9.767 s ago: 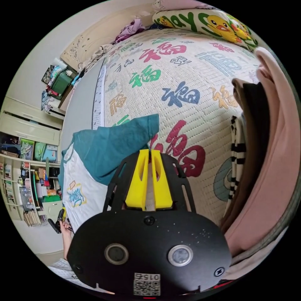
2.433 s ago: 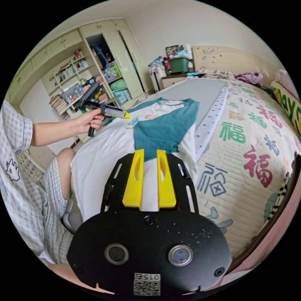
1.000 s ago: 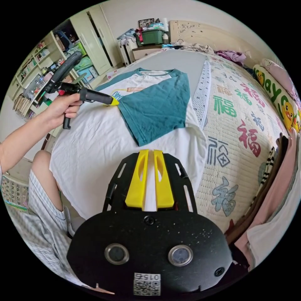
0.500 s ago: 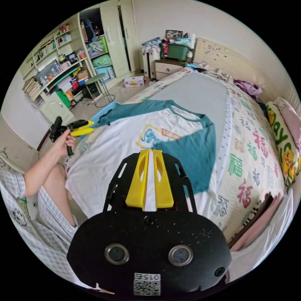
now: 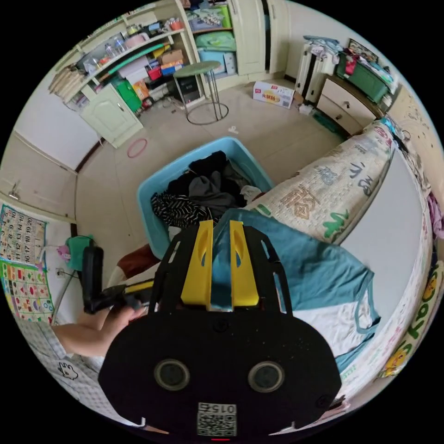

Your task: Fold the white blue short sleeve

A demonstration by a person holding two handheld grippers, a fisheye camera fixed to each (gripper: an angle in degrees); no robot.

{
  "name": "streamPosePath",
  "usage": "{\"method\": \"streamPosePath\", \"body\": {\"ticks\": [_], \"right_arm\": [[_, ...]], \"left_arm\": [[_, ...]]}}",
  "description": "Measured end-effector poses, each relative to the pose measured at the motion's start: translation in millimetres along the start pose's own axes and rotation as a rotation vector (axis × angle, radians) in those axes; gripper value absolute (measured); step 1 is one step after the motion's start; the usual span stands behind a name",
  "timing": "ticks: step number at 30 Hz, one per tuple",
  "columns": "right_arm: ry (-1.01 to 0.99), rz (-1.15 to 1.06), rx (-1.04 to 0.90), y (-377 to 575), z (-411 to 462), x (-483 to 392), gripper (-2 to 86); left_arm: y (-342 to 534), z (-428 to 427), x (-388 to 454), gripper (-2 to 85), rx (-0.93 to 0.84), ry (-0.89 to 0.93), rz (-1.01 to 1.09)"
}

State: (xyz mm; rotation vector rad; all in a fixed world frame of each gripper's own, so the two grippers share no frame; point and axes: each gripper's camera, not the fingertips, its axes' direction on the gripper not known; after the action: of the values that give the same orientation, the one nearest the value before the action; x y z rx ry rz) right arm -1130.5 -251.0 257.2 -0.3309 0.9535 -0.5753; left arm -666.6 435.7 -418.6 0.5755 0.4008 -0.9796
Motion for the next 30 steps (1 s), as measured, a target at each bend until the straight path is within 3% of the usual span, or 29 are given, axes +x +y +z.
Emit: {"method": "streamPosePath", "body": {"ticks": [5,11,14,19,25,30], "right_arm": [[0.122,-0.009,-0.172,-95,38,-24,10.5],[0.329,-0.084,-0.395,-126,75,-32,10.0],[0.362,-0.118,-0.378,-123,63,-29,4.1],[0.202,-0.009,-0.198,-98,-6,9,-0.2],[0.139,0.131,0.097,14,-139,97,-0.6],[0.086,0.301,0.210,164,-192,172,-0.5]], "left_arm": [[-11,-9,-20,-0.6,-0.013,0.100,-0.085],[-20,-15,-30,-0.5,-0.037,0.149,-0.119],[-20,-17,-31,-0.5,-0.042,0.153,-0.125],[-19,-25,-17,-0.5,-0.023,0.085,-0.051],[-9,-36,48,-0.5,0.035,0.064,0.322],[39,0,128,-0.5,-0.151,0.069,0.823]]}}
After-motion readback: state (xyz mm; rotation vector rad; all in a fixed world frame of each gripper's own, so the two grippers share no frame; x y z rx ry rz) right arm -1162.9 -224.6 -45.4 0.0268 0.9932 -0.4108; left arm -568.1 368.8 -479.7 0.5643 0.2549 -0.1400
